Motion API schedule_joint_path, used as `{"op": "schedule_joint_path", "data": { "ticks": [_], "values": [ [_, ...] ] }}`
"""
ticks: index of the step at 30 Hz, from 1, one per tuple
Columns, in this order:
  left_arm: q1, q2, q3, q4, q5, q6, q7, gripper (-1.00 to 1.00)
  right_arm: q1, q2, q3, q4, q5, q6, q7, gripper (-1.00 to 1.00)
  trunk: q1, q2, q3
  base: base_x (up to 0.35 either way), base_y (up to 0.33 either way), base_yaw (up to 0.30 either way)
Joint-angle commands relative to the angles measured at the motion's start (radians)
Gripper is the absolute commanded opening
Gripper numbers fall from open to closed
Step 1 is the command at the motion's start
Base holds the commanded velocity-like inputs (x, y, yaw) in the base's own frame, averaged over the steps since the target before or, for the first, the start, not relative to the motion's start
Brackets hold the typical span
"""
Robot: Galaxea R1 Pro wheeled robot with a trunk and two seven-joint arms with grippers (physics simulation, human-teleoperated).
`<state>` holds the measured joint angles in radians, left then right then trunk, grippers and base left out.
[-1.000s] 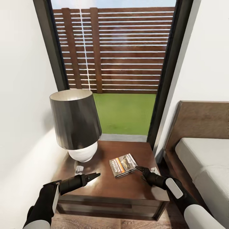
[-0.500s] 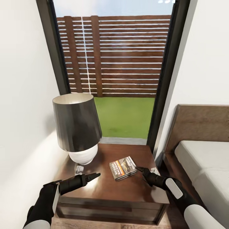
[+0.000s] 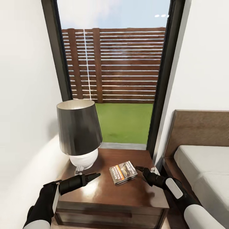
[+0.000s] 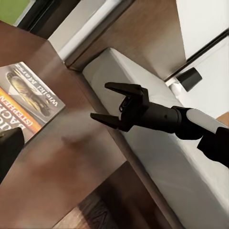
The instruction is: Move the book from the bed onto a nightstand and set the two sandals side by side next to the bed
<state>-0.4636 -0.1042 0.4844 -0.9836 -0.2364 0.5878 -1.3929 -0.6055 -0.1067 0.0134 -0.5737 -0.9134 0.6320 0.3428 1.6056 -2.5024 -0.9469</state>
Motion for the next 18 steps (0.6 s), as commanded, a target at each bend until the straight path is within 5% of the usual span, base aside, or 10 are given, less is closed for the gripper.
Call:
{"op": "schedule_joint_path", "data": {
  "ticks": [1,12,18],
  "values": [
    [-0.001,-0.002,0.005,-0.001,-0.011,0.011,-0.009,1.0,0.0,-0.001,0.002,0.0,-0.002,0.003,0.001,1.0,-0.001,0.0,0.003,0.0,0.0,0.0],
    [-0.001,-0.002,0.005,-0.001,-0.011,0.012,-0.011,1.0,0.0,-0.002,0.001,-0.001,-0.006,0.003,0.004,1.0,-0.006,0.002,0.045,0.0,0.0,0.0],
    [-0.001,-0.002,0.005,-0.001,-0.011,0.014,-0.012,1.0,0.0,-0.001,0.002,-0.001,-0.007,0.003,0.003,1.0,-0.029,0.044,0.064,0.0,0.0,0.0]
  ]
}}
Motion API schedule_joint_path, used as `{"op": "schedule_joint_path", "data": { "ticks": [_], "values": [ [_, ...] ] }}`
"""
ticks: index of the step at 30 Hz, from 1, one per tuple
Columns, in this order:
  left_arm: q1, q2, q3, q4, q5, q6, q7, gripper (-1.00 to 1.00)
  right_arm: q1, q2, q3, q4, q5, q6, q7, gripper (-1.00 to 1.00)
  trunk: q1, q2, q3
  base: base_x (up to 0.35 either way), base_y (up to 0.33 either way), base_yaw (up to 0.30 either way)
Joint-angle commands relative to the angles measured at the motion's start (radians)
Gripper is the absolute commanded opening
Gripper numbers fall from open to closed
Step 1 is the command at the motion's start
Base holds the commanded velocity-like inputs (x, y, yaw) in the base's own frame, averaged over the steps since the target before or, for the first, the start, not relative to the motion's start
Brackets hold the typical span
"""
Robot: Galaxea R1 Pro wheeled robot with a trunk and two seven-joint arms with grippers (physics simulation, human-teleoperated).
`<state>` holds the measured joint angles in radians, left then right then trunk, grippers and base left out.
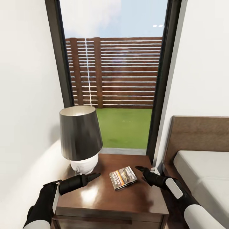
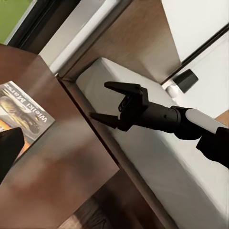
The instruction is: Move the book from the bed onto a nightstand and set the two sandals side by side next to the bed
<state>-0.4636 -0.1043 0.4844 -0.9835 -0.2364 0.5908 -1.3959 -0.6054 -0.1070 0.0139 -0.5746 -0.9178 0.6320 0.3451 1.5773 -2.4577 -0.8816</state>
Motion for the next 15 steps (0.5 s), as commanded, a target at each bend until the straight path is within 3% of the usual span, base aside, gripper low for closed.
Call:
{"op": "schedule_joint_path", "data": {
  "ticks": [1,15],
  "values": [
    [-0.001,-0.002,0.005,-0.001,-0.011,0.011,-0.009,1.0,0.0,-0.001,0.001,0.0,-0.002,0.003,0.001,1.0,-0.004,0.007,0.002,0.0,0.0,0.0],
    [-0.001,-0.002,0.004,-0.001,-0.011,0.011,-0.007,1.0,0.0,0.0,0.004,0.001,-0.002,0.003,0.0,1.0,-0.058,0.105,0.046,0.0,0.0,0.0]
  ]
}}
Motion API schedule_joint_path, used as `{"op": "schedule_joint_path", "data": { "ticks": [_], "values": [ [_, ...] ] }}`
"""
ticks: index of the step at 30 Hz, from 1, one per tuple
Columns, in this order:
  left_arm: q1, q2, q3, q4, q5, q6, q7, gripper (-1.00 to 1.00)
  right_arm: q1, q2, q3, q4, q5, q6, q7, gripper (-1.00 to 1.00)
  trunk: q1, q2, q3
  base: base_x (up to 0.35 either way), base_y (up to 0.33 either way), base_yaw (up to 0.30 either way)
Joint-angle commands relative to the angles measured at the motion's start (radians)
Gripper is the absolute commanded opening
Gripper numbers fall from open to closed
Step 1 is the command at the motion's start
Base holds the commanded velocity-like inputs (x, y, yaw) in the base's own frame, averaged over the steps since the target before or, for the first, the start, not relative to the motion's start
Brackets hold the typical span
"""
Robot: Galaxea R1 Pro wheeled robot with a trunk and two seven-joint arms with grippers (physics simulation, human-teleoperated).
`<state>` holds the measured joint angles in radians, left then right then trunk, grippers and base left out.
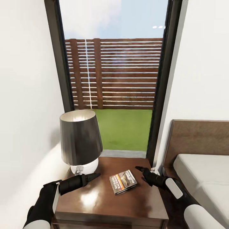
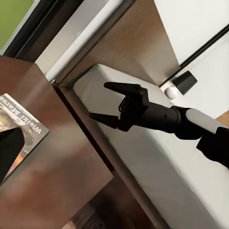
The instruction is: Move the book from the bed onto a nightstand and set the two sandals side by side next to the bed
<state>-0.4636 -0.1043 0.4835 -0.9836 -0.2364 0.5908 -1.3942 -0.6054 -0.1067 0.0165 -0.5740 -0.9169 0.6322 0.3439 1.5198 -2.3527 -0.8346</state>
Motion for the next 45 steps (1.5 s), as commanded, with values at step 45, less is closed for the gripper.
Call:
{"op": "schedule_joint_path", "data": {
  "ticks": [45],
  "values": [
    [0.001,0.052,0.006,0.414,-0.019,-0.274,0.308,1.0,0.006,-0.159,0.013,0.021,0.378,-0.023,0.052,1.0,-0.173,0.315,0.14,0.0,0.0,0.0]
  ]
}}
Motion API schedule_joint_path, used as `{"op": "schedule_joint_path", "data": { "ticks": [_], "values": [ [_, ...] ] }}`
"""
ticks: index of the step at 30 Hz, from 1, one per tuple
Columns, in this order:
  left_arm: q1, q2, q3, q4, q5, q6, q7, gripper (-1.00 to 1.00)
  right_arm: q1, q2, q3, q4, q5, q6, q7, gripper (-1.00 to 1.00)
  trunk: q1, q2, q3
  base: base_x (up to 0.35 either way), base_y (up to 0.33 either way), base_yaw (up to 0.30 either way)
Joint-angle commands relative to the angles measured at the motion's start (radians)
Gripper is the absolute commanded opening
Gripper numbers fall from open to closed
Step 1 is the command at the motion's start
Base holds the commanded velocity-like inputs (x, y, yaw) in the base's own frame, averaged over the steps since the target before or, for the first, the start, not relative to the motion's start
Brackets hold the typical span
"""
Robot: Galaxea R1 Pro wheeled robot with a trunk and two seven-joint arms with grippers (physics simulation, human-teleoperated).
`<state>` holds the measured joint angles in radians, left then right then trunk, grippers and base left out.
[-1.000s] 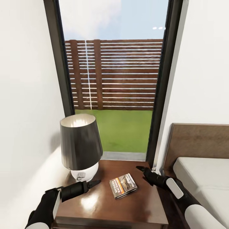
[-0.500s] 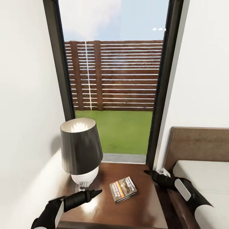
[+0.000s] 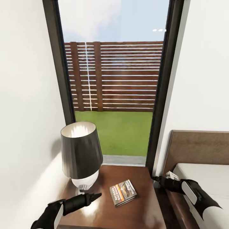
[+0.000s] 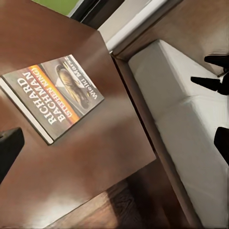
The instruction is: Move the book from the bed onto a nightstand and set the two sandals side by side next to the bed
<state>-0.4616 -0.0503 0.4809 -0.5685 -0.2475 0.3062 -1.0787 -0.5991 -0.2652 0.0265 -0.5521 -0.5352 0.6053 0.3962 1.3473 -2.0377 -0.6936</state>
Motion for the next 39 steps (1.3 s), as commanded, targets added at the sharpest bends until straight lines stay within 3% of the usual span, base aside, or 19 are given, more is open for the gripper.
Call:
{"op": "schedule_joint_path", "data": {
  "ticks": [1,3,5,7,10,12,16,19,22,26,32,36,39],
  "values": [
    [-0.001,-0.001,0.008,0.003,-0.008,0.009,-0.007,1.0,0.0,-0.001,0.003,0.0,0.011,0.004,0.0,1.0,-0.004,0.007,0.002,0.0,0.0,0.0],
    [-0.001,0.004,0.008,0.019,-0.008,0.003,-0.005,1.0,0.0,-0.001,0.003,0.008,0.074,0.003,0.0,1.0,-0.012,0.021,0.008,0.0,0.0,0.0],
    [-0.001,0.008,0.008,0.028,-0.009,-0.004,-0.005,1.0,0.001,-0.002,0.002,0.02,0.106,-0.002,0.0,1.0,-0.019,0.035,0.015,0.0,0.0,0.0],
    [0.0,0.017,0.008,0.059,-0.009,-0.029,-0.003,1.0,0.001,-0.002,0.002,0.075,0.17,-0.051,0.001,1.0,-0.027,0.049,0.021,0.0,0.0,0.0],
    [0.0,0.026,0.008,0.095,-0.009,-0.063,0.007,1.0,0.001,-0.001,0.003,0.141,0.195,-0.131,0.001,1.0,-0.039,0.07,0.03,0.0,0.0,0.0],
    [0.001,0.039,0.008,0.18,-0.009,-0.138,0.059,1.0,0.001,-0.001,0.003,0.281,0.209,-0.277,0.001,1.0,-0.046,0.084,0.037,0.0,0.0,0.0],
    [0.001,0.044,0.008,0.284,-0.009,-0.218,0.15,1.0,0.001,0.001,0.003,0.445,0.227,-0.408,0.001,1.0,-0.062,0.112,0.049,0.0,0.0,0.0],
    [0.002,0.047,0.008,0.366,-0.009,-0.278,0.226,1.0,0.001,0.005,0.003,0.57,0.285,-0.516,0.001,1.0,-0.073,0.133,0.059,0.0,0.0,0.0],
    [0.004,0.048,0.008,0.446,-0.009,-0.353,0.309,1.0,0.002,0.011,0.003,0.619,0.347,-0.566,0.001,1.0,-0.085,0.154,0.068,0.0,0.0,0.0],
    [0.011,0.048,0.004,0.528,-0.009,-0.407,0.403,1.0,0.062,0.013,0.004,0.632,0.37,-0.581,0.0,1.0,-0.1,0.182,0.08,0.0,0.0,0.0],
    [0.06,0.047,-0.001,0.545,-0.012,-0.419,0.48,1.0,0.099,0.016,0.004,0.636,0.375,-0.57,-0.002,1.0,-0.123,0.224,0.099,0.0,0.0,0.0],
    [0.129,0.047,-0.002,0.547,-0.073,-0.42,0.524,1.0,0.147,0.035,0.004,0.636,0.376,-0.566,-0.001,1.0,-0.138,0.252,0.112,0.0,0.0,0.0],
    [0.159,0.048,-0.002,0.548,-0.123,-0.42,0.576,1.0,0.16,0.071,0.004,0.637,0.376,-0.546,-0.001,1.0,-0.15,0.273,0.121,0.0,0.0,0.0]
  ]
}}
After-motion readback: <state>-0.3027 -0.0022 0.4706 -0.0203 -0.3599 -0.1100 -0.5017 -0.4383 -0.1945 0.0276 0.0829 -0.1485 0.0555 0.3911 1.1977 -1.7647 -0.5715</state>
